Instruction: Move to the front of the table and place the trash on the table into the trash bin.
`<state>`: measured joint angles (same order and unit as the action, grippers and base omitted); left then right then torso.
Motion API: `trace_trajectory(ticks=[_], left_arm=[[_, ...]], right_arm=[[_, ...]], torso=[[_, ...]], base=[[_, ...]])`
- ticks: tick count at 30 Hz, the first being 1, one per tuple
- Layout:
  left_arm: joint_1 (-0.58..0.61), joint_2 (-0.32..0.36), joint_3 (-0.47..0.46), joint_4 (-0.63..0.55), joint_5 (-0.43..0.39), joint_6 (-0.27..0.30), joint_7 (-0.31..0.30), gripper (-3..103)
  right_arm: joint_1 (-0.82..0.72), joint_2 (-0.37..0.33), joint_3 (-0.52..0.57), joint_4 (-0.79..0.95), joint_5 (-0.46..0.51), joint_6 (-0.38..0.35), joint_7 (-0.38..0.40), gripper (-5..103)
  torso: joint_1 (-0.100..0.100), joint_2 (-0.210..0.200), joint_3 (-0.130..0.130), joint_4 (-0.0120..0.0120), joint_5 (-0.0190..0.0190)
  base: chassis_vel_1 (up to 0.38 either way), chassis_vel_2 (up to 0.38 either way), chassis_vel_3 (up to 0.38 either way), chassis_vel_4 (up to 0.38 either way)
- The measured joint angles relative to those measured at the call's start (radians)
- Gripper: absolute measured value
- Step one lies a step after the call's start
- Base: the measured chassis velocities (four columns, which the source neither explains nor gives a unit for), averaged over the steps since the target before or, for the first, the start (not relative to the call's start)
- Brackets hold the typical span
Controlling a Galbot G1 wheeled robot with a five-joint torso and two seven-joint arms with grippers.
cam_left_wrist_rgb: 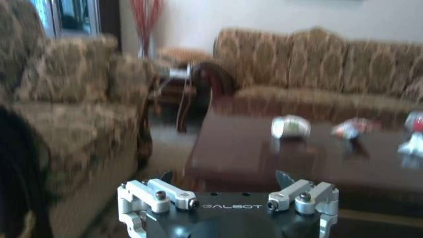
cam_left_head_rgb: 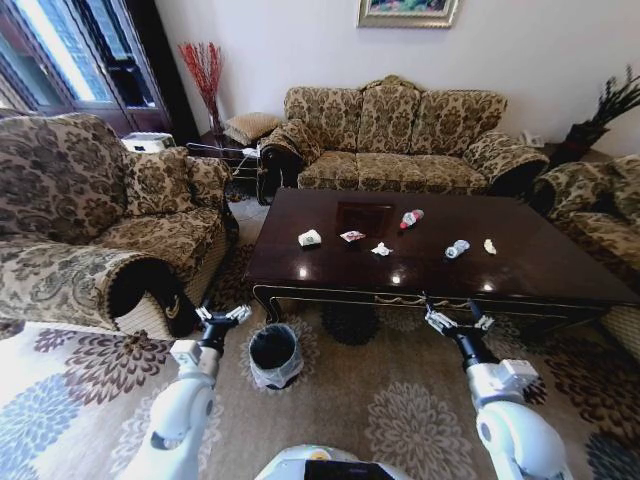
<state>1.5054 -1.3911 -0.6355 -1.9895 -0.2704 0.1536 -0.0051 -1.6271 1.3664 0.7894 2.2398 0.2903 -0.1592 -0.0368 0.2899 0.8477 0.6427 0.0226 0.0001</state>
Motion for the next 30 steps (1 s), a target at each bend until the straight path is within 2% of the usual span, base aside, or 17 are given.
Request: trace_trajectory(ticks=[1, 2, 4, 5, 9, 10, 13, 14, 16, 23, 30], left_arm=[[-0.018, 0.001, 0.012, 0.052, 0.001, 0.0, 0.003, 100], [-0.018, 0.001, 0.012, 0.052, 0.001, 0.0, 0.003, 100], [-0.067, 0.01, 0.055, 0.173, 0.002, 0.021, 0.009, 100], [-0.067, 0.01, 0.055, 0.173, 0.002, 0.021, 0.009, 100], [-0.175, 0.007, 0.142, 0.407, 0.048, 0.038, 0.009, 100], [-0.175, 0.007, 0.142, 0.407, 0.048, 0.038, 0.009, 100], [-0.265, -0.019, 0.171, 0.575, 0.08, 0.041, 0.006, 100], [-0.265, -0.019, 0.171, 0.575, 0.08, 0.041, 0.006, 100], [-0.317, -0.028, 0.179, 0.654, 0.08, 0.064, 0.01, 100], [-0.387, -0.03, 0.17, 0.775, 0.093, 0.072, 0.027, 100], [-0.378, -0.018, 0.147, 0.762, 0.09, 0.067, 0.044, 100]], right_arm=[[0.0, -0.003, 0.0, 0.004, 0.0, 0.0, 0.0, 100], [0.0, -0.003, 0.0, 0.004, 0.0, 0.0, 0.0, 100], [0.004, -0.009, 0.0, 0.015, -0.012, -0.013, 0.002, 100], [0.004, -0.009, 0.0, 0.015, -0.012, -0.013, 0.002, 100], [0.011, -0.026, -0.003, 0.029, -0.015, -0.027, 0.01, 100], [0.011, -0.026, -0.003, 0.029, -0.015, -0.027, 0.01, 100], [0.009, -0.039, 0.005, 0.039, -0.011, -0.029, 0.018, 100], [0.009, -0.039, 0.005, 0.039, -0.011, -0.029, 0.018, 100], [0.002, -0.047, 0.018, 0.047, -0.003, -0.029, 0.025, 100], [-0.003, -0.044, 0.034, 0.041, 0.0, -0.021, 0.04, 100], [0.007, -0.03, 0.034, 0.01, -0.003, -0.018, 0.038, 100]], torso=[[0.0, 0.0, 0.0, 0.0001, -0.0003], [0.0, 0.0, 0.0, 0.0001, -0.0003], [0.0, 0.0, 0.0, -0.0001, 0.0], [0.0, 0.0, 0.0, -0.0001, 0.0], [0.0, 0.0, 0.0, 0.0, -0.0002], [0.0, 0.0, 0.0, 0.0, -0.0002], [0.0, 0.0, 0.0, -0.0001, -0.0003], [0.0, 0.0, 0.0, -0.0001, -0.0003], [0.0, 0.0, 0.0, -0.0001, 0.0], [0.0, 0.0, 0.0, -0.0003, -0.0001], [0.0, 0.0, 0.0, 0.0, -0.0001]], base=[[0.0, 0.0, 0.0, 0.0], [0.0, 0.0, 0.0, 0.0], [0.0, 0.0, 0.0, 0.0], [0.0, 0.0, 0.0, 0.0], [0.0, 0.0, 0.0, 0.0], [0.0, 0.0, 0.0, 0.0], [0.0, 0.0, 0.0, 0.0], [0.0, 0.0, 0.0, 0.0], [0.0, 0.0, 0.0, 0.0], [0.0, 0.0, 0.0, 0.0], [0.0, 0.0, 0.0, 0.0]])
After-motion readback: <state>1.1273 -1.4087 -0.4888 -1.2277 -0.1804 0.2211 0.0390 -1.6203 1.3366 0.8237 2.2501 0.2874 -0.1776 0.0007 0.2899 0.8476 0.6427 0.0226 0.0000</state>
